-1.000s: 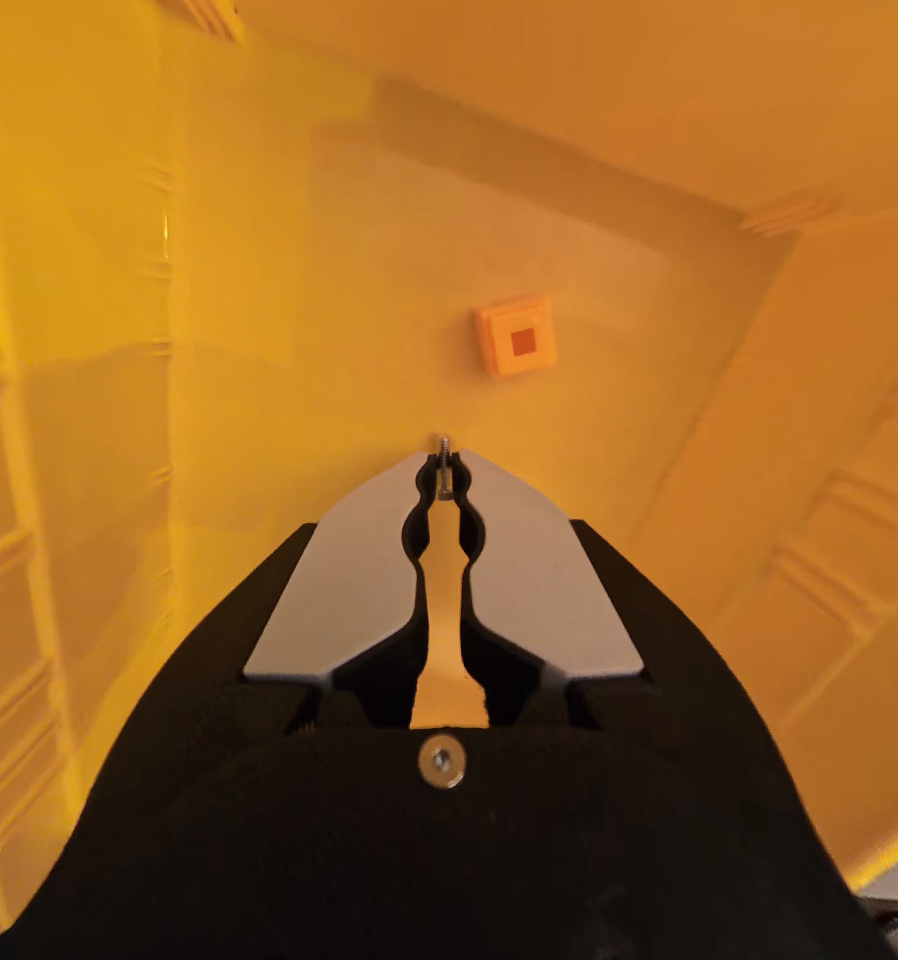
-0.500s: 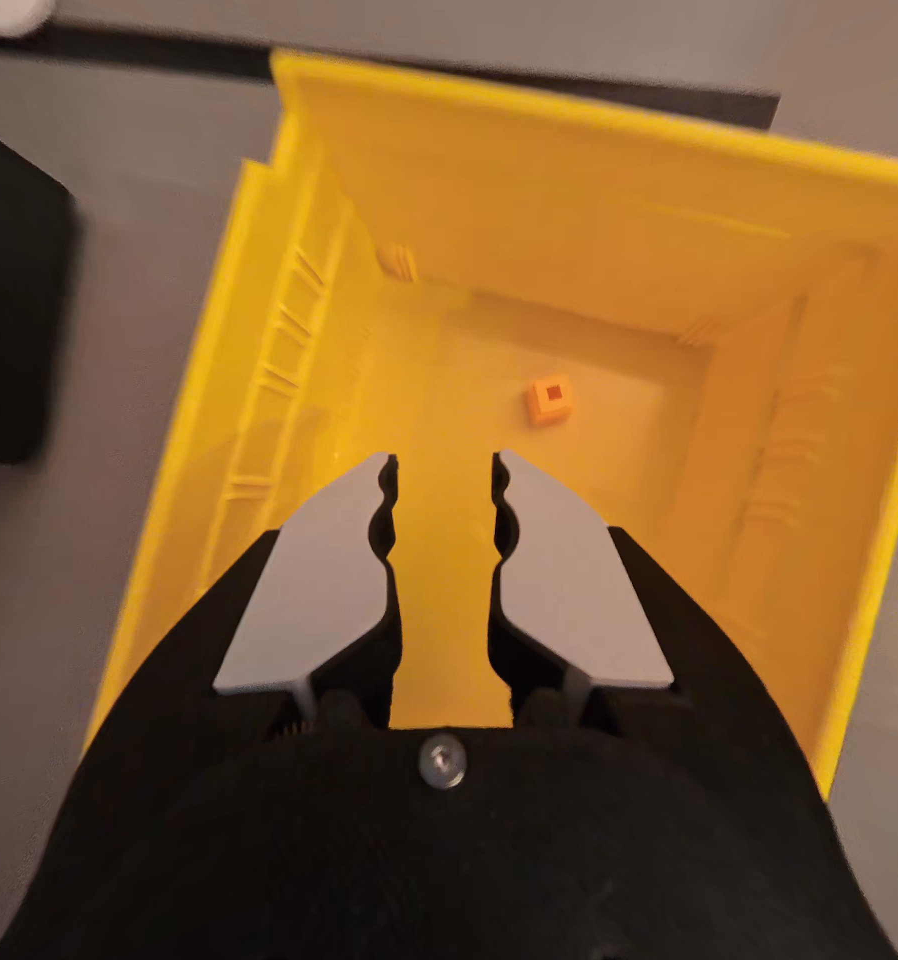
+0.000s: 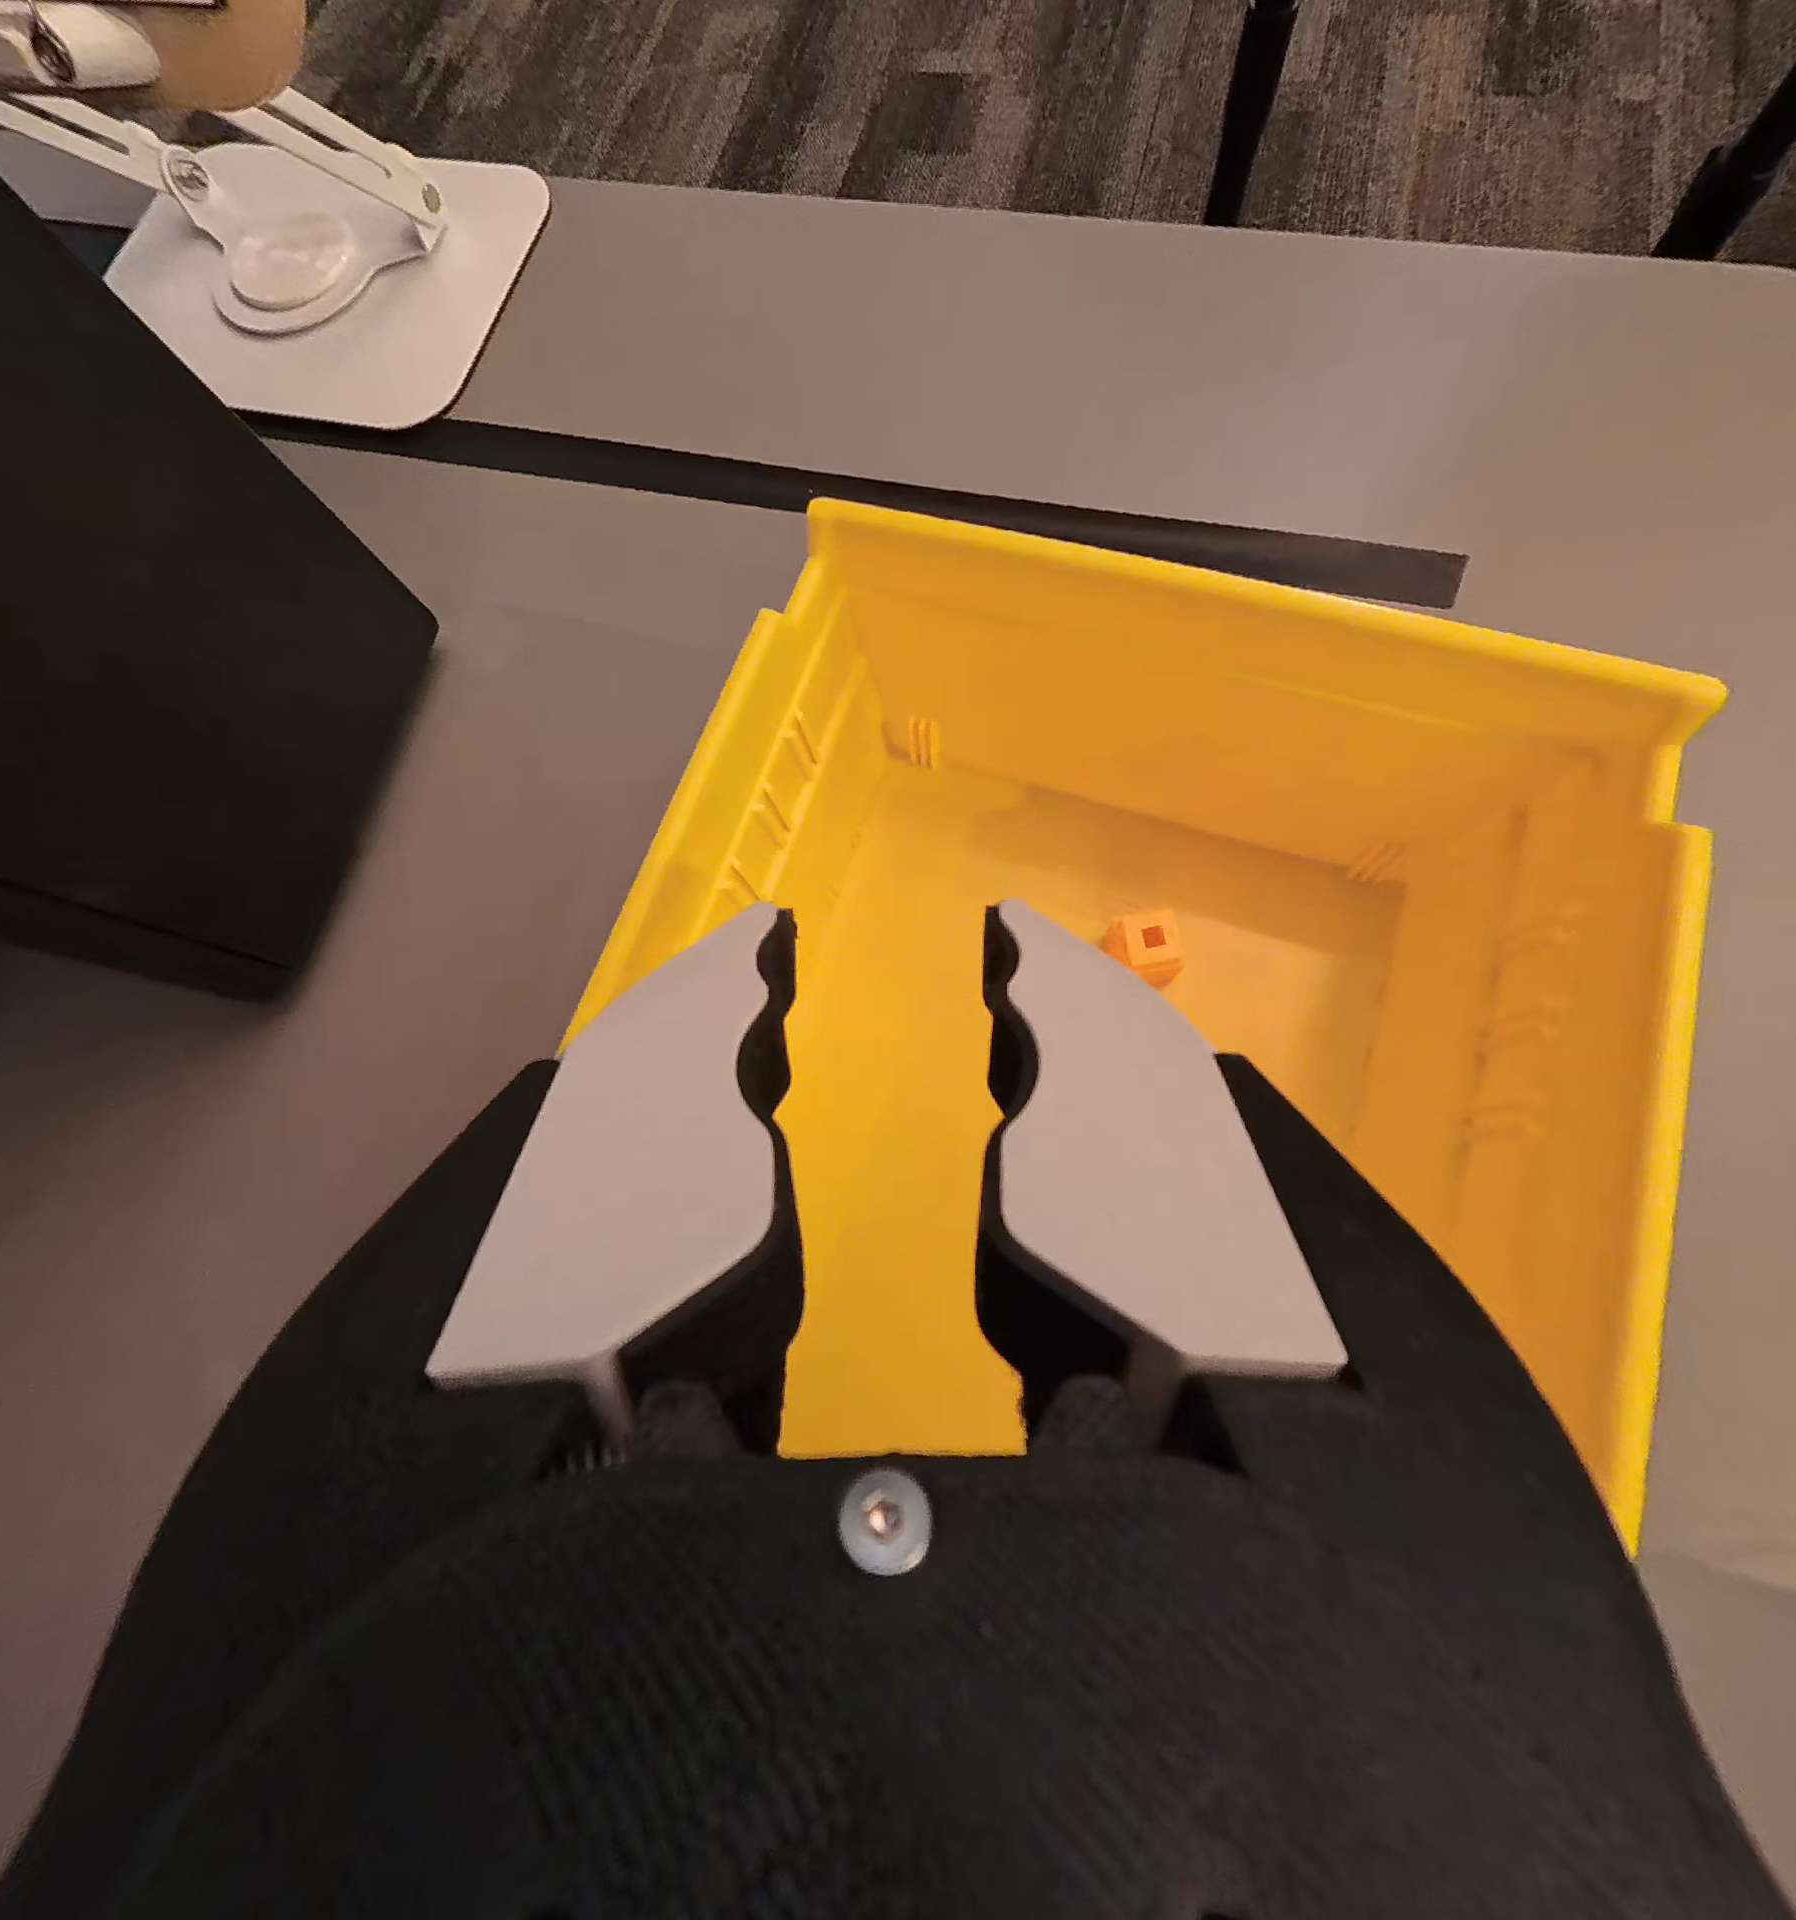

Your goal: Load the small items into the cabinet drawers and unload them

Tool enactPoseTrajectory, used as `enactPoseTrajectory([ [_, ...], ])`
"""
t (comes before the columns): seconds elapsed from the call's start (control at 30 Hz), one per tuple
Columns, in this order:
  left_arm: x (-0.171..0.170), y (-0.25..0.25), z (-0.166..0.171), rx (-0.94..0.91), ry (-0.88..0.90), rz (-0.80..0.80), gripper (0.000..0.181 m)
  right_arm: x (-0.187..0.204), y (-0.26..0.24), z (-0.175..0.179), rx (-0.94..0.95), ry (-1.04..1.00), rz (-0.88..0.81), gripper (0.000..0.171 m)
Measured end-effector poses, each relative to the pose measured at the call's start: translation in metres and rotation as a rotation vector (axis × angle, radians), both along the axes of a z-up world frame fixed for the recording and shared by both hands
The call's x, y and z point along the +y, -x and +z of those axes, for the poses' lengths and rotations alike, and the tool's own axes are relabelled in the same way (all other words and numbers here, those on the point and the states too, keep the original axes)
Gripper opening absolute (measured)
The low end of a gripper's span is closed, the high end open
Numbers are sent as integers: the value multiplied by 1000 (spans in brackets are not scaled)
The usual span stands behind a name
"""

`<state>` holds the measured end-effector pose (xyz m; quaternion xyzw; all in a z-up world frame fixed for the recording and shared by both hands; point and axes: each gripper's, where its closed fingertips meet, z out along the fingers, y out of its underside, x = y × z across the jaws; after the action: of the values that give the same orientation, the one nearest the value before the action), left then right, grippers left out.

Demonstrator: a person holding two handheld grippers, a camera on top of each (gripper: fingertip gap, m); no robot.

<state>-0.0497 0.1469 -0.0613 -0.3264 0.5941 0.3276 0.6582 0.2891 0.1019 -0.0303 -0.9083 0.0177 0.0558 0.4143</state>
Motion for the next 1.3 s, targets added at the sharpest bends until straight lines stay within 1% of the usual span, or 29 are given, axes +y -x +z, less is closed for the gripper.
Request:
enactPoseTrajectory([
  [0.1, 1, 1, 1, 32, -44, -31, 12, 0, -4, -6, -34, 27, -4, 36],
  [0.23, 1, 1, 2, 25, -51, -36, 10, 0, -4, -3, -55, 27, -5, 36],
  [0.3, -1, 1, 3, 29, -64, -40, 9, -2, -5, 6, -84, 12, -19, 36],
  [0.4, -9, 3, 4, 36, -64, -51, 9, -8, -3, 29, -135, -26, -54, 35],
  [0.5, -22, 8, 4, 54, -78, -62, 9, -17, 11, 50, -146, -43, -63, 34],
  [0.6, -37, 14, 4, 66, -84, -74, 9, -22, 41, 68, -169, -58, -6, 34],
  [0.73, -59, 18, 5, 63, -83, -96, 9, -21, 103, 91, -202, -117, 153, 28],
  [0.8, -68, 22, 5, 64, -85, -100, 9, -18, 135, 104, -210, -160, 192, 25],
  [0.83, -71, 23, 5, 65, -84, -102, 9, -16, 157, 110, -209, -192, 244, 24],
  [0.87, -74, 25, 5, 65, -84, -104, 9, -17, 186, 114, -208, -219, 346, 22],
  [0.9, -76, 27, 5, 64, -82, -106, 8, -21, 220, 111, -205, -227, 489, 19],
  [0.97, -79, 29, 4, 65, -73, -104, 9, -37, 281, 94, -179, -189, 780, 16],
  [1.0, -80, 30, 4, 66, -78, -106, 9, -43, 304, 82, -166, -142, 889, 17],
  [1.03, -81, 30, 4, 69, -83, -106, 9, -45, 319, 67, -171, -79, 949, 17],
  [1.1, -82, 30, 4, 65, -80, -106, 9, -33, 332, 38, -277, 20, 987, 17],
  [1.17, -84, 30, 4, 58, -76, -109, 9, -19, 333, 13, -396, 119, 997, 17],
  [1.23, -87, 30, 3, 58, -80, -115, 8, -12, 336, -4, -445, 221, 1015, 17],
  [1.3, -89, 30, 3, 56, -78, -117, 8, -9, 339, -13, -500, 291, 1051, 18],
])
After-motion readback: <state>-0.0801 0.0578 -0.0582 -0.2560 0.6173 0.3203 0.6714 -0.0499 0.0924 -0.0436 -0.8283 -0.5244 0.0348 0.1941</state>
